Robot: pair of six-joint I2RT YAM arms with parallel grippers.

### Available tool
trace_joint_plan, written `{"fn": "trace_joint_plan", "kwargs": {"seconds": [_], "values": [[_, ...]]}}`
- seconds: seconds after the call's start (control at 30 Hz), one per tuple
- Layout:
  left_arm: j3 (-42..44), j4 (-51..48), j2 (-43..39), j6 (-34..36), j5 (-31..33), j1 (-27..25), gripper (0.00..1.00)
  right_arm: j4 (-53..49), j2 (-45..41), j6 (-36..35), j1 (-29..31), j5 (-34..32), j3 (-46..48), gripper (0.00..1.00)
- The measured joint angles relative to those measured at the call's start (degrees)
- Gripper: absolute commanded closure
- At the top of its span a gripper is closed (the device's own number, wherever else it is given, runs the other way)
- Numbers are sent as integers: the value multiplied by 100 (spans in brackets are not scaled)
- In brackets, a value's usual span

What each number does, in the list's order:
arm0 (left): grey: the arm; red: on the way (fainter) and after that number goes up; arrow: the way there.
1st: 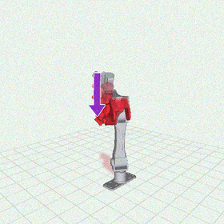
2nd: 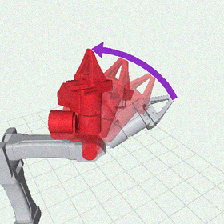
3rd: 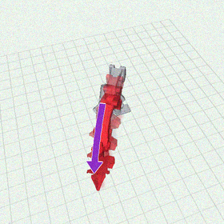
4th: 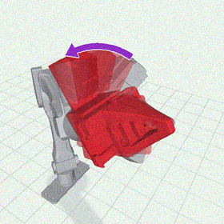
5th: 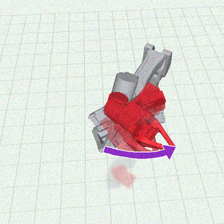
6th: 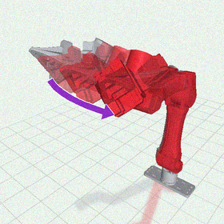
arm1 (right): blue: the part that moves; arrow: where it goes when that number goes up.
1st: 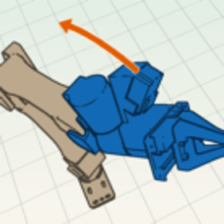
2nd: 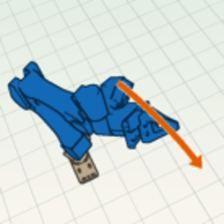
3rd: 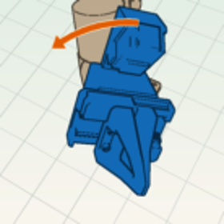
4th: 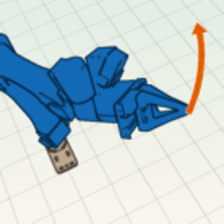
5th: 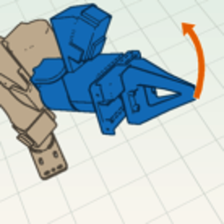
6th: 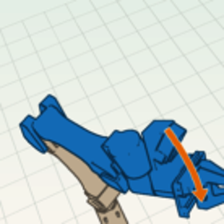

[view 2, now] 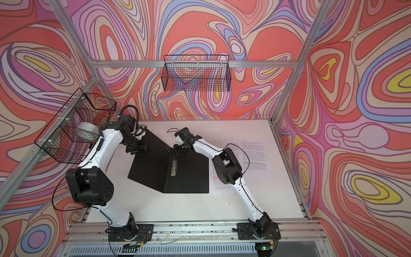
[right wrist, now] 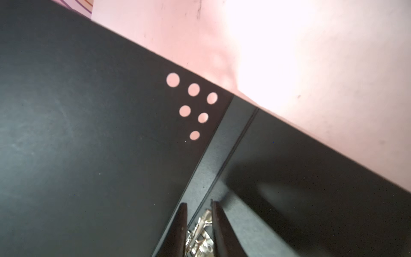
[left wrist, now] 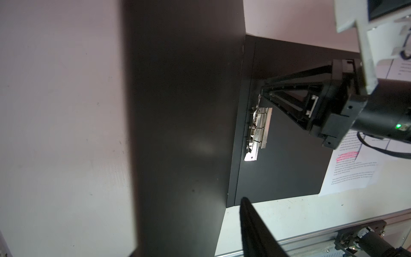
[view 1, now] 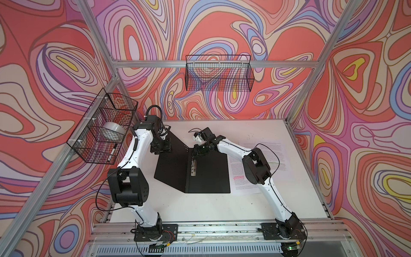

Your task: Put the files into the folder

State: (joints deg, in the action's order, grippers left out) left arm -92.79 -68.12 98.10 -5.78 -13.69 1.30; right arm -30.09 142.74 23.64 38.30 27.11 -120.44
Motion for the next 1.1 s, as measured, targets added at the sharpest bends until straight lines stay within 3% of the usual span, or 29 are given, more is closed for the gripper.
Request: {"fn": "trace_joint_plan", "kwargs": {"seconds": [0.03, 0.13, 0.43, 0.57, 0.77, 0.93, 1.1], "values": [[-2, 0, -7, 4, 85, 13, 16, -22, -70, -17, -2, -96, 35, 74], [-11, 2, -52, 72, 385, 15, 10, -59, -404, -55, -15, -428, 229, 70], [-446, -2, -496, 376, 970, -35, 6, -291, -1786, -269, -127, -1716, 776, 59], [-407, 85, -938, 629, 1147, -483, 8, -472, -2562, -361, -192, -2227, 1360, 57], [247, 516, -1362, 876, 715, -1521, 11, -691, -3995, -243, -378, -2743, 3005, 49], [944, 1010, -1058, 719, 304, -1628, 13, -1215, -5250, -4, -949, -3156, 4247, 44], [1071, 1285, -605, 732, -46, -1655, 14, -1620, -6129, 184, -1722, -3528, 5064, 41]]}}
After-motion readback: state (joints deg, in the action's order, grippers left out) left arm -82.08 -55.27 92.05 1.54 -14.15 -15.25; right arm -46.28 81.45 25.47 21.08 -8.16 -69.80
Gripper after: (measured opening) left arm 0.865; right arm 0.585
